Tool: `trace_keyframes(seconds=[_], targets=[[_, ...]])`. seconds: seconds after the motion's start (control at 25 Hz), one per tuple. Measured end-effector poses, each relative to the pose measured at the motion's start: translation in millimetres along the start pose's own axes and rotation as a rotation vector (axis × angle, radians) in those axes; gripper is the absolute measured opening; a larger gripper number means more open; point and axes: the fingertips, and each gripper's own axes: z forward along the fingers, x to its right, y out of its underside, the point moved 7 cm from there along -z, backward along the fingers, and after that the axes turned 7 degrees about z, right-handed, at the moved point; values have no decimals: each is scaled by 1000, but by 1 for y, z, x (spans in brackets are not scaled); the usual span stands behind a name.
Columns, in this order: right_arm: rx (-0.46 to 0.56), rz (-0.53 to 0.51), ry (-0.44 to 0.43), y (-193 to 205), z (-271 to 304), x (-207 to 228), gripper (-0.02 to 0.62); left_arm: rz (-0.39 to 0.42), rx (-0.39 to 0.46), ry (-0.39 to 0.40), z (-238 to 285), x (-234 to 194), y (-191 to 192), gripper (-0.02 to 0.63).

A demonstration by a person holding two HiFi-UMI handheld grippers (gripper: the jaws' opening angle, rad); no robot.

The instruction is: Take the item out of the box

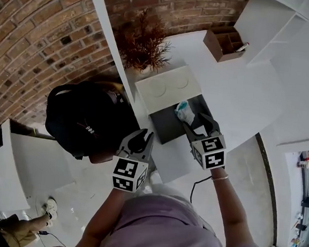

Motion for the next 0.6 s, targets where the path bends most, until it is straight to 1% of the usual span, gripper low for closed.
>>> trace_keyframes(seconds=[0.2, 0.4, 0.6], targets=[[-93, -36, -29, 3, 21, 7, 239, -21, -7, -26, -1, -4, 4, 55], [-192, -86, -36, 7, 41, 12, 263, -42, -12, -44, -1, -7, 8, 55], [-264, -135, -45, 12, 56, 14, 270, -57, -10, -61, 0, -8, 10, 55]])
